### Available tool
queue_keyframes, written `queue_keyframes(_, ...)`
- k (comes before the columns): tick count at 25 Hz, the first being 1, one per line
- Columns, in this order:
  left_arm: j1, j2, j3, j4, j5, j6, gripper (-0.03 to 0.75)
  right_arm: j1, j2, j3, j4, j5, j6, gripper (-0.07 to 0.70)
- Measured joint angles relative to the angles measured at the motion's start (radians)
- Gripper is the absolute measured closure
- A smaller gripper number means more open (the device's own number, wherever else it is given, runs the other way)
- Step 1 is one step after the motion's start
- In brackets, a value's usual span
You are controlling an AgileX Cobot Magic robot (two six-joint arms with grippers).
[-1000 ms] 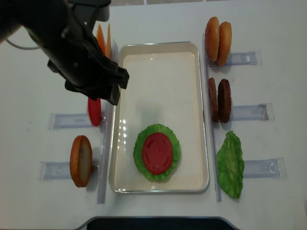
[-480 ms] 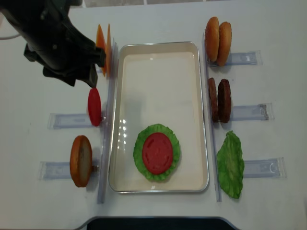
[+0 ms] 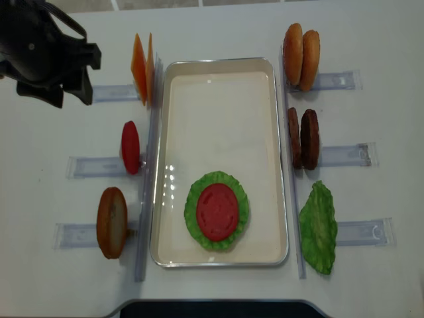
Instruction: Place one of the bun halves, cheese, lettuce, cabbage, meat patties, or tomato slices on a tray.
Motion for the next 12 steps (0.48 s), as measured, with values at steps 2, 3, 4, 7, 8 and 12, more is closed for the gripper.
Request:
queue_keyframes(2, 0.028, 0.000, 0.000, 0.009, 0.001, 0.020, 0.304, 0.000, 0.000, 0.000, 0.000, 0.000, 0.000, 0.153)
queue_keyframes(3, 0.042, 0.000, 0.000, 0.016, 0.001, 0.032, 0.304, 0.000, 0.000, 0.000, 0.000, 0.000, 0.000, 0.153)
queue_keyframes(4, 0.055, 0.000, 0.000, 0.026, 0.001, 0.038, 0.304, 0.000, 0.000, 0.000, 0.000, 0.000, 0.000, 0.153)
queue_keyframes(7, 0.091, 0.000, 0.000, 0.052, 0.001, 0.067, 0.304, 0.000, 0.000, 0.000, 0.000, 0.000, 0.000, 0.153)
queue_keyframes(8, 0.104, 0.000, 0.000, 0.056, 0.001, 0.076, 0.304, 0.000, 0.000, 0.000, 0.000, 0.000, 0.000, 0.153)
queue_keyframes(12, 0.156, 0.000, 0.000, 0.061, 0.001, 0.106, 0.304, 0.000, 0.000, 0.000, 0.000, 0.000, 0.000, 0.153)
